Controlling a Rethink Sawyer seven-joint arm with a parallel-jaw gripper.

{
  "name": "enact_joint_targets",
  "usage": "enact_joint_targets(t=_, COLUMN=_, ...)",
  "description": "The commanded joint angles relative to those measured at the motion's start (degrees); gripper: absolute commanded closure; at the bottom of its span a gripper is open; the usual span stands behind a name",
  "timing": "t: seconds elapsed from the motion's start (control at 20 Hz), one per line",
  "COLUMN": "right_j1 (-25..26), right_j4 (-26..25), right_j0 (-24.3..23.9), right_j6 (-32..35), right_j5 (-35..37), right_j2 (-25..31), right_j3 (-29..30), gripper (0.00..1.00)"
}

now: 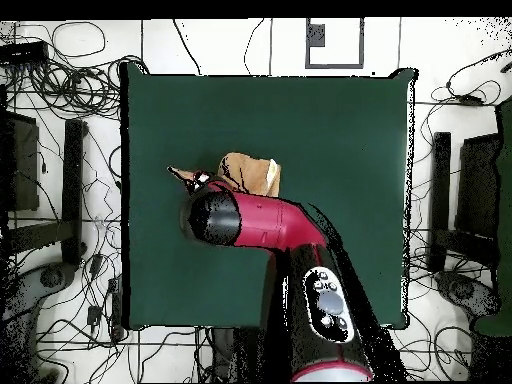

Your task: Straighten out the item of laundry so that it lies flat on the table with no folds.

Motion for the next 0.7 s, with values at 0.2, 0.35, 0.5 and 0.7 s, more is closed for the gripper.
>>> enact_joint_targets(t=0.2, right_j1=-8.9, right_j4=0.7, right_j0=5.1, right_j6=11.9, right_j5=-1.9, right_j2=-3.1, right_j3=16.5, gripper=1.0)
enact_joint_targets(t=0.35, right_j1=-11.0, right_j4=1.1, right_j0=4.8, right_j6=11.1, right_j5=-1.6, right_j2=-3.1, right_j3=18.9, gripper=1.0)
enact_joint_targets(t=0.5, right_j1=-11.3, right_j4=0.9, right_j0=4.0, right_j6=10.2, right_j5=-2.6, right_j2=-2.8, right_j3=20.4, gripper=1.0)
enact_joint_targets(t=0.7, right_j1=-12.7, right_j4=0.7, right_j0=3.9, right_j6=10.0, right_j5=-2.0, right_j2=-3.6, right_j3=22.8, gripper=1.0)
